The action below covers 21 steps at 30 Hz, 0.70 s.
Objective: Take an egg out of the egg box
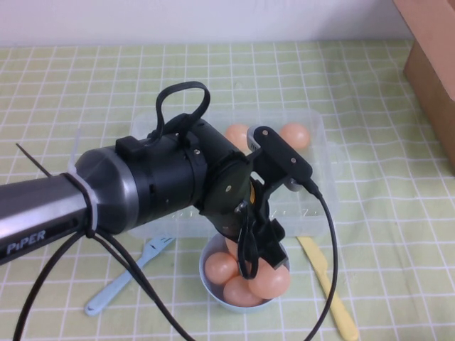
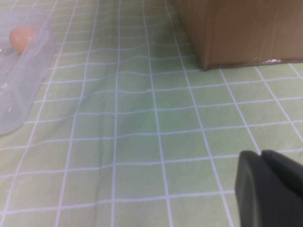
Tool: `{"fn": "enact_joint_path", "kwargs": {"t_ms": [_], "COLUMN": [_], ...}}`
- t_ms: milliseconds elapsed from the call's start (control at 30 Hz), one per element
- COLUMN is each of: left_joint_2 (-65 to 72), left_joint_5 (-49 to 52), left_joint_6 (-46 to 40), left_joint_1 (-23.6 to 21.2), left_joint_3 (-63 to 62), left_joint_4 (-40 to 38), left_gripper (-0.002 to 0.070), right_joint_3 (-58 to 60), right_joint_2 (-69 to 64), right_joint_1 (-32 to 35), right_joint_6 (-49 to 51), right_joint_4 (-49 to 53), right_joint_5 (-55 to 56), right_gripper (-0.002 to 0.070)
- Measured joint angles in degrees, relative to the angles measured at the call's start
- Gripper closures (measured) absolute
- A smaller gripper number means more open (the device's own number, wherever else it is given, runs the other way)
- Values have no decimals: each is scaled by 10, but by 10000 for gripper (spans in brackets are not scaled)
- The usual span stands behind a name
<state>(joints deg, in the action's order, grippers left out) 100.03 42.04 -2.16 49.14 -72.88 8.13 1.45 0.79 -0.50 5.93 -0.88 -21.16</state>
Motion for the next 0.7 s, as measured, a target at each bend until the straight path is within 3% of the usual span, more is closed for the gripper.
{"fn": "enact_joint_path", "kwargs": {"t_ms": [433,700], "left_joint_2": [0,-9], "left_joint_5": [9,54], "left_joint_6": [0,3], "left_joint_1": [0,0], "left_joint_3": [0,-54], "left_joint_4": [-41,-25], "left_gripper": [243,245], "right_joint_3": [0,0], "right_joint_2": [0,0], "right_joint_1": [0,0], "right_joint_6": [0,0], "right_joint_4": [0,0], "right_joint_5": [0,0], "right_gripper": [694,694]}}
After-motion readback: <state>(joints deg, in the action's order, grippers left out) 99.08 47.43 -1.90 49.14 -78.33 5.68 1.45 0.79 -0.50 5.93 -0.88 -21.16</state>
